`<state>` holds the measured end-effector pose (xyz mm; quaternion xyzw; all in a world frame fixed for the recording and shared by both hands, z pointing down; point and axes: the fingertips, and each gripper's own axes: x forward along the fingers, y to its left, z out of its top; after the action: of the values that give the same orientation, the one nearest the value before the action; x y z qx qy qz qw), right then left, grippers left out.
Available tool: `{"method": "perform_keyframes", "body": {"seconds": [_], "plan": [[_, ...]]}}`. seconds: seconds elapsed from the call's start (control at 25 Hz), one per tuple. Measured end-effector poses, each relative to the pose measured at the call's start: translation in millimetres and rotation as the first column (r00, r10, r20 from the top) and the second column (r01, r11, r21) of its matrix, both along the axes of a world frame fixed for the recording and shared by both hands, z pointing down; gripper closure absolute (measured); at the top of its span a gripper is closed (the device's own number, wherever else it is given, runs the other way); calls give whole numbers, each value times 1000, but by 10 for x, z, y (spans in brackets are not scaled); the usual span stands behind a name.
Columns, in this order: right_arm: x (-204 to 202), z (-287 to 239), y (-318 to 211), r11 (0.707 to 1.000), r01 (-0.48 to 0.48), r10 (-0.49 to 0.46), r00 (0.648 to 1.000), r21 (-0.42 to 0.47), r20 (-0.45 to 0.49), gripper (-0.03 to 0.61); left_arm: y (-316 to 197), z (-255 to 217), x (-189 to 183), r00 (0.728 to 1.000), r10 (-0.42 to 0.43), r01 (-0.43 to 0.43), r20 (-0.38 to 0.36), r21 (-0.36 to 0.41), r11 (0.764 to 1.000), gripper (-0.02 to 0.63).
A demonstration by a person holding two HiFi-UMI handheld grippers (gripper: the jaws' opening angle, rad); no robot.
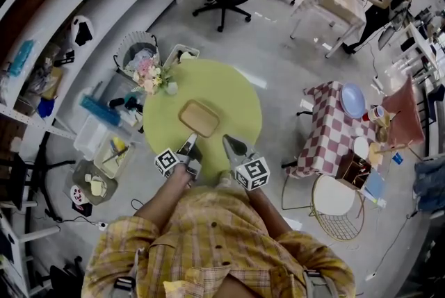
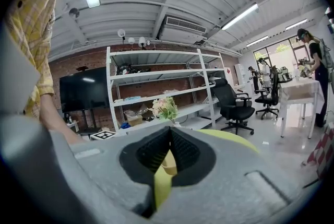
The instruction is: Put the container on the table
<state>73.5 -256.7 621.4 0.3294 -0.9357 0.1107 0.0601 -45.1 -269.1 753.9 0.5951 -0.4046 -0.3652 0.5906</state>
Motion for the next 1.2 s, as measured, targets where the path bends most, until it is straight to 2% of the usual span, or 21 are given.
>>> {"method": "perform_keyframes", "body": {"seconds": [0.16,0.48,0.68,1.2], "plan": [[-48,0,-56,1000,7,-7,1000,1,-2,581,-70,52,-70,1000,-10,11,14,-12,1000,598],[-118,20,-92,1000,20,-20,1000,-2,-10,581,-155,129,-93,1000,-3,3,-8,-19,1000,598],[-125,20,-135,1000,10,-10,1000,-3,-13,581,-209,276,-111,1000,1,-3,-23,-64,998,598],[-210,47,-151,999,39,-39,999,-27,-11,581,-346,543,-148,1000,29,-30,-7,-148,989,598]]}}
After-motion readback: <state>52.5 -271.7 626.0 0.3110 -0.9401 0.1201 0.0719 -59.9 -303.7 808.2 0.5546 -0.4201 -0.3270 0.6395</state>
